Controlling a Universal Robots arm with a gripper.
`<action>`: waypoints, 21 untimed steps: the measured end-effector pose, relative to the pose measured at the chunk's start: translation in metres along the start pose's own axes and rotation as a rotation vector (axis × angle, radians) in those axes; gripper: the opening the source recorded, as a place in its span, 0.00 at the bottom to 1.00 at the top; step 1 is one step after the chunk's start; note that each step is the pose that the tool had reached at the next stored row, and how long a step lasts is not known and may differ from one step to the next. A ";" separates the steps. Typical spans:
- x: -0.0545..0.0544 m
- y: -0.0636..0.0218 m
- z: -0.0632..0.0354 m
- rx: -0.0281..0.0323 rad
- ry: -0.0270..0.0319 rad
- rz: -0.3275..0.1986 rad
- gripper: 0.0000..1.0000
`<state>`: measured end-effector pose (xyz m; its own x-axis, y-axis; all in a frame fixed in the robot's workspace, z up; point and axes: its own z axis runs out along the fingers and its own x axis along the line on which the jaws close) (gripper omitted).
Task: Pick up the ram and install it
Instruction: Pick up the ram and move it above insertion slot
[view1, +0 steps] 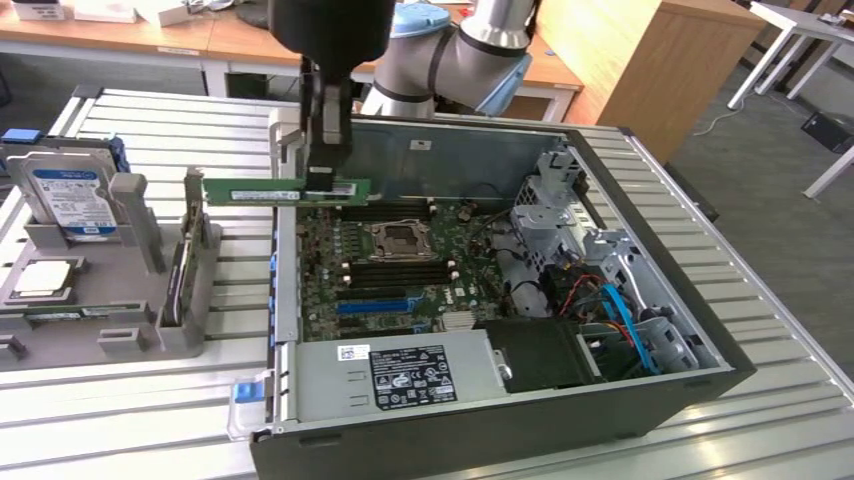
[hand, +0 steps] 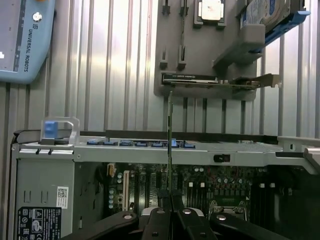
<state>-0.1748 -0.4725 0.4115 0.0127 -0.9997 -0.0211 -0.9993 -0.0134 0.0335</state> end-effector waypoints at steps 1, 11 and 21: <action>0.000 -0.0037 -0.0001 0.0000 0.0000 -0.001 0.12; 0.001 -0.0476 -0.0016 -0.0001 0.0002 -0.006 0.12; 0.001 -0.0853 -0.0028 -0.0002 0.0002 -0.009 0.12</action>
<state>-0.0894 -0.4724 0.4115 0.0219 -0.9995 -0.0212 -0.9992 -0.0226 0.0335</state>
